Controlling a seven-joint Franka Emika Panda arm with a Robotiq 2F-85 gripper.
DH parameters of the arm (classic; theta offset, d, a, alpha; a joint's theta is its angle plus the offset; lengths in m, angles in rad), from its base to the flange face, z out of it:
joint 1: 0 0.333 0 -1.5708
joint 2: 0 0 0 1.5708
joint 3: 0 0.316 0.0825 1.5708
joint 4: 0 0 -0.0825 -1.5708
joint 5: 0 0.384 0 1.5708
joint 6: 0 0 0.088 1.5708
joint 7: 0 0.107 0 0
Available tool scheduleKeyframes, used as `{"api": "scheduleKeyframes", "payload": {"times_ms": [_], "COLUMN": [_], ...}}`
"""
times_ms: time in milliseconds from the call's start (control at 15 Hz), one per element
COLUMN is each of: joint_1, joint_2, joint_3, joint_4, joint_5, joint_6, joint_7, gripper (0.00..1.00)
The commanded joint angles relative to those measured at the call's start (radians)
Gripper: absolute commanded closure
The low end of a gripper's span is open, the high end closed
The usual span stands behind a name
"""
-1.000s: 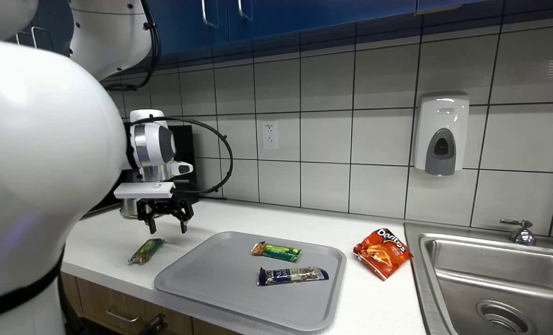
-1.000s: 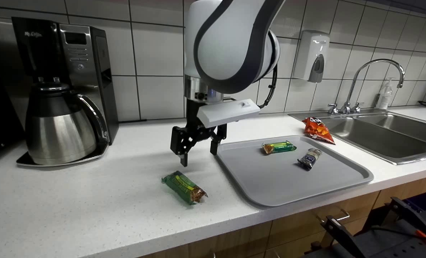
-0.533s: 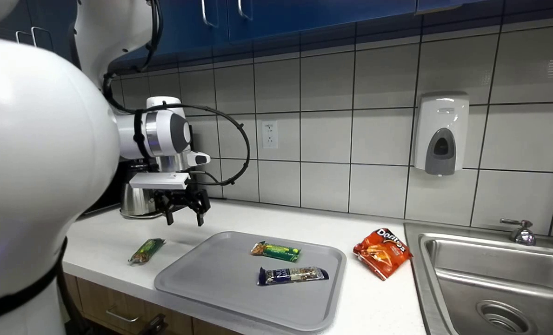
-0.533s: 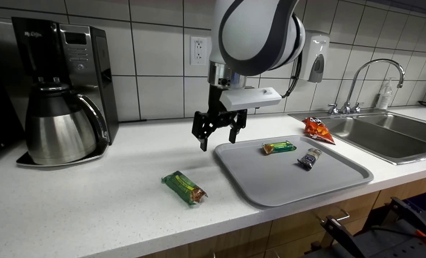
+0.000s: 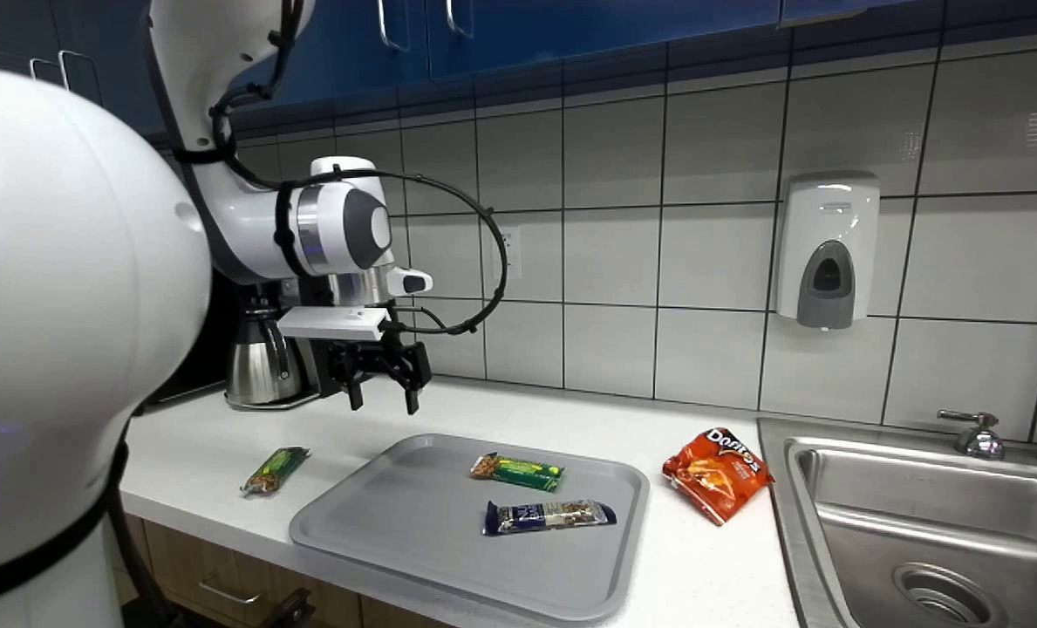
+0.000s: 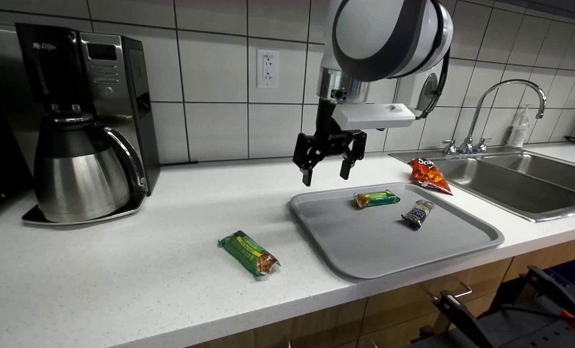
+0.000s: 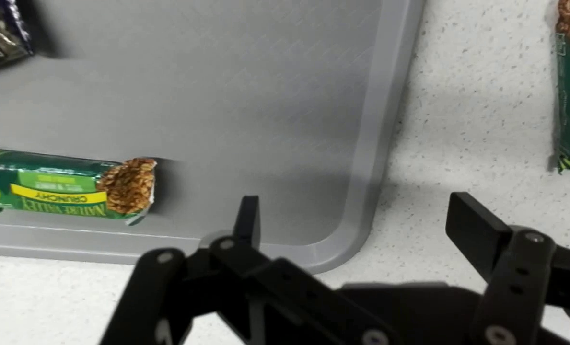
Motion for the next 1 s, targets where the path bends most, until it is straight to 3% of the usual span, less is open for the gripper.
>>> {"api": "scheduleKeyframes", "payload": {"times_ms": [0,933], "joint_1": [-0.044,-0.192], "joint_2": [-0.09,-0.165], "joint_3": [-0.012,-0.103], "joint_4": [-0.053,-0.092], "joint_5": [0.01,-0.024], "joint_6": [-0.051,-0.178], "joint_7": [-0.027,0.011], "gripper": [0.0,0.0]}}
